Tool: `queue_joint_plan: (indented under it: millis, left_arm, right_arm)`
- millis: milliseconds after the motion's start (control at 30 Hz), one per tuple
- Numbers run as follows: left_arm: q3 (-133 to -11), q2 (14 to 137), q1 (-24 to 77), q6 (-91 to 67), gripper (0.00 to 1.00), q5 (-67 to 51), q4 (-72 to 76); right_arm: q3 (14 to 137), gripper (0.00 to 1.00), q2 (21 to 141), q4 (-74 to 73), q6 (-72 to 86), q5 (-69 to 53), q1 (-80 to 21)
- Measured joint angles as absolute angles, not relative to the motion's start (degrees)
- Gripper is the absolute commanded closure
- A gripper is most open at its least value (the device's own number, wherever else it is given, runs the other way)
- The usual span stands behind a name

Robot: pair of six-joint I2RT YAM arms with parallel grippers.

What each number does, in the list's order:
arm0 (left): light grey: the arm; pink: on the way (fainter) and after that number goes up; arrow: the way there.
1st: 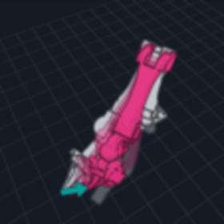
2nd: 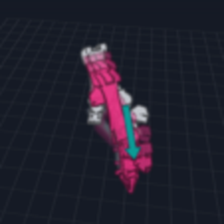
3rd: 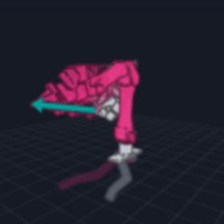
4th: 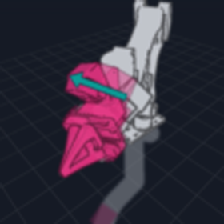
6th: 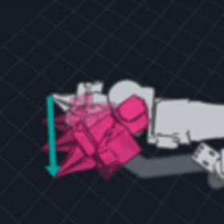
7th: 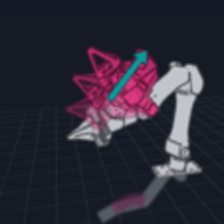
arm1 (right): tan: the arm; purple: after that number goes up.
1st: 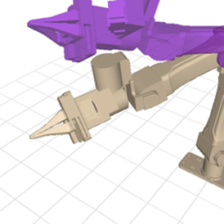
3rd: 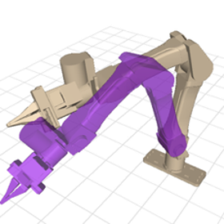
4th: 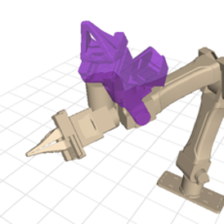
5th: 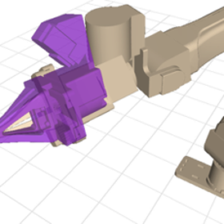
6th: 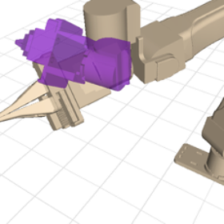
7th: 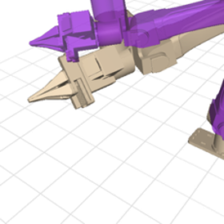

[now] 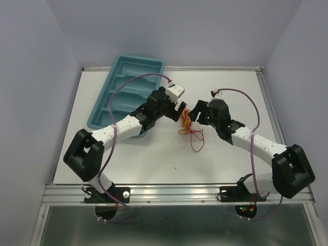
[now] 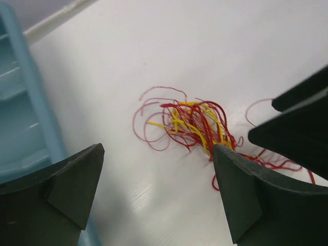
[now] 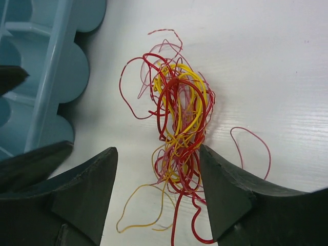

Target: Untangle the cables

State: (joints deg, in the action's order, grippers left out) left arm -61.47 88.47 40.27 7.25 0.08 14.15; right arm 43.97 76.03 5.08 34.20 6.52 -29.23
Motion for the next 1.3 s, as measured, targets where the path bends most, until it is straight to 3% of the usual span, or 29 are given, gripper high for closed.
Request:
queue_joint_plan:
  millis: [267,567,600,667,700,800,1300]
  left_arm:
    - [-62.02,97.95,41.95,9.65,0.07,-3.99,11.53]
    - [-65.36,101.19,40.84,8.27,0.09,-2.76,9.43]
    - [-65.39,101.19,40.45,8.1,0.09,-3.29,9.37]
    - [-65.41,101.19,39.94,8.01,0.09,-4.71,9.15]
    - [-65.52,101.19,39.62,7.99,0.09,-5.82,8.64]
    - [-66.78,101.89,39.09,7.81,0.11,-8.25,7.35]
    - [-73.73,110.72,39.24,7.2,0.22,-15.33,3.31]
  right_arm:
    - [44.27,0.46,83.88,4.62,34.0,5.82,-29.23]
    - [44.27,0.41,91.24,5.85,35.18,3.62,-29.23]
    - [44.27,0.53,91.96,6.63,35.35,2.94,-29.23]
    - [44.27,0.67,93.3,7.38,35.38,2.07,-29.23]
    - [44.27,0.81,93.73,7.49,35.66,1.74,-29.23]
    - [44.27,0.96,93.69,7.99,36.07,1.43,-29.23]
    - [42.89,0.99,87.5,9.89,37.12,3.09,-29.23]
